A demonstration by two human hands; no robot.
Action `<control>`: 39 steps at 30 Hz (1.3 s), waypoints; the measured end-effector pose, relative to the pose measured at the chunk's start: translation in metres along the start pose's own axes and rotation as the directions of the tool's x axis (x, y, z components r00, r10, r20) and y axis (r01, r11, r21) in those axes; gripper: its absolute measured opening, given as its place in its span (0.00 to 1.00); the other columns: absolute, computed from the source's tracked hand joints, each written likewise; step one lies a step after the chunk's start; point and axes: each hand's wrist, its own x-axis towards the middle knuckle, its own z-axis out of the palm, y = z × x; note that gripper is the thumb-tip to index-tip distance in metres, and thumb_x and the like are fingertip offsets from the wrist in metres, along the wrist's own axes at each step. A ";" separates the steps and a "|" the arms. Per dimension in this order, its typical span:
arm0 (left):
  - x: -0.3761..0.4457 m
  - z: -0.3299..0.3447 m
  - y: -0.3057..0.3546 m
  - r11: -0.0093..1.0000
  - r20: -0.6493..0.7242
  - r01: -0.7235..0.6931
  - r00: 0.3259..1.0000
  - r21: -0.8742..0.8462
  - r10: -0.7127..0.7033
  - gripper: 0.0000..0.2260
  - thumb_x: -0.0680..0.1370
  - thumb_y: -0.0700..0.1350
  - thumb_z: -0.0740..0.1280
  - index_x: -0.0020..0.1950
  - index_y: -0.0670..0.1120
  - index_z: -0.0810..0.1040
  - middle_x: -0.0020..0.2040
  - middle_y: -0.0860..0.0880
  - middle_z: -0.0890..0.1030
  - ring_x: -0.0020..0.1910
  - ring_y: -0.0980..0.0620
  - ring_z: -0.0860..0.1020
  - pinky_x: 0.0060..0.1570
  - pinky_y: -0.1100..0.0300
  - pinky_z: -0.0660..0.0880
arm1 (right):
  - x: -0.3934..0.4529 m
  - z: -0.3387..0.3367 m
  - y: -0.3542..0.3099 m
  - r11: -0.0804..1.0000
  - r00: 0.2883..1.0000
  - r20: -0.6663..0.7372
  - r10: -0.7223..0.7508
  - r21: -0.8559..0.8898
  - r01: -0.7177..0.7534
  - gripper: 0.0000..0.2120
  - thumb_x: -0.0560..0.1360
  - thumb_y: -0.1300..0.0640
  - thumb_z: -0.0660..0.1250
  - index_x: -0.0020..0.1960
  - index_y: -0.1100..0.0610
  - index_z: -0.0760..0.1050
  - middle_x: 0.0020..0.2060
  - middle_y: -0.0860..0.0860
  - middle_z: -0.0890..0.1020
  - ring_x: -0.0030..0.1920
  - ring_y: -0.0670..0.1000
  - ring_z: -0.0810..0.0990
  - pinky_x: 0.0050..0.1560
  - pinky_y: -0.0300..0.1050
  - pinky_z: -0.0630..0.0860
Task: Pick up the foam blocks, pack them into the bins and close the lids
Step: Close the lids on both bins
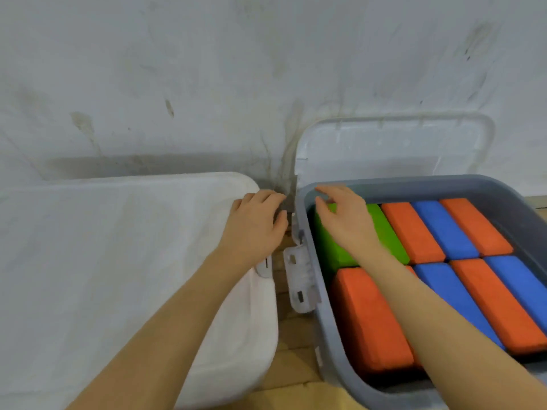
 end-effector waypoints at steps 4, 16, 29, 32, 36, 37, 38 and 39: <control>0.069 0.031 0.035 1.000 -0.024 -0.001 1.000 0.010 0.002 0.19 0.79 0.49 0.58 0.70 0.47 0.69 0.69 0.47 0.69 0.66 0.44 0.67 0.62 0.52 0.61 | 0.056 -0.034 0.057 0.992 0.996 -0.058 -0.064 -0.116 0.057 0.20 0.75 0.53 0.61 0.66 0.57 0.72 0.64 0.55 0.75 0.62 0.58 0.73 0.63 0.52 0.68; 0.181 0.086 0.035 0.986 -0.047 0.165 0.986 0.037 -0.163 0.32 0.80 0.60 0.52 0.76 0.53 0.37 0.78 0.50 0.41 0.76 0.44 0.45 0.73 0.43 0.48 | 0.167 -0.039 0.133 0.859 0.976 0.058 -0.210 -0.466 0.212 0.34 0.76 0.36 0.50 0.77 0.46 0.41 0.77 0.50 0.49 0.76 0.58 0.41 0.67 0.56 0.27; 0.162 0.065 0.044 0.921 -0.025 0.037 0.998 -0.387 -0.050 0.17 0.81 0.49 0.57 0.70 0.48 0.70 0.61 0.52 0.73 0.59 0.55 0.71 0.56 0.69 0.62 | 0.141 -0.049 0.119 0.854 0.827 -0.291 -0.480 -0.372 0.364 0.13 0.77 0.46 0.58 0.50 0.49 0.79 0.41 0.46 0.81 0.48 0.56 0.78 0.60 0.54 0.57; 0.157 0.055 0.051 0.959 -0.054 0.023 0.998 -0.284 -0.040 0.15 0.82 0.48 0.56 0.66 0.47 0.73 0.57 0.47 0.77 0.54 0.49 0.75 0.49 0.67 0.65 | 0.130 -0.058 0.110 0.844 0.812 -0.307 -0.497 -0.391 0.368 0.12 0.76 0.48 0.59 0.50 0.48 0.81 0.38 0.47 0.80 0.43 0.56 0.78 0.55 0.51 0.58; 0.157 0.032 0.071 0.975 -0.234 -0.068 0.972 -0.210 0.018 0.14 0.82 0.48 0.56 0.64 0.47 0.75 0.58 0.46 0.77 0.55 0.44 0.75 0.53 0.57 0.70 | 0.122 -0.076 0.092 0.851 0.778 -0.389 -0.493 -0.401 0.338 0.11 0.77 0.52 0.60 0.51 0.50 0.81 0.39 0.49 0.80 0.44 0.52 0.73 0.55 0.52 0.61; 0.154 0.022 0.076 0.977 -0.284 -0.096 0.958 -0.189 0.039 0.14 0.82 0.49 0.56 0.64 0.47 0.75 0.59 0.47 0.76 0.56 0.44 0.74 0.53 0.53 0.71 | 0.121 -0.083 0.084 0.852 0.763 -0.414 -0.496 -0.401 0.336 0.11 0.77 0.52 0.61 0.52 0.51 0.81 0.40 0.49 0.80 0.45 0.51 0.71 0.55 0.53 0.62; 0.151 0.012 0.082 0.978 -0.320 -0.111 0.946 -0.178 0.049 0.15 0.82 0.49 0.56 0.64 0.48 0.75 0.59 0.49 0.76 0.56 0.45 0.73 0.52 0.53 0.71 | 0.118 -0.089 0.075 0.857 0.746 -0.446 -0.495 -0.396 0.331 0.10 0.77 0.52 0.61 0.52 0.51 0.80 0.41 0.49 0.80 0.45 0.51 0.71 0.54 0.54 0.64; 0.147 0.002 0.087 0.978 -0.346 -0.119 0.937 -0.174 0.053 0.14 0.82 0.50 0.56 0.64 0.49 0.75 0.60 0.50 0.76 0.57 0.46 0.72 0.51 0.55 0.70 | 0.114 -0.096 0.067 0.861 0.726 -0.481 -0.492 -0.395 0.321 0.10 0.78 0.53 0.61 0.53 0.51 0.80 0.41 0.50 0.80 0.46 0.51 0.71 0.54 0.54 0.65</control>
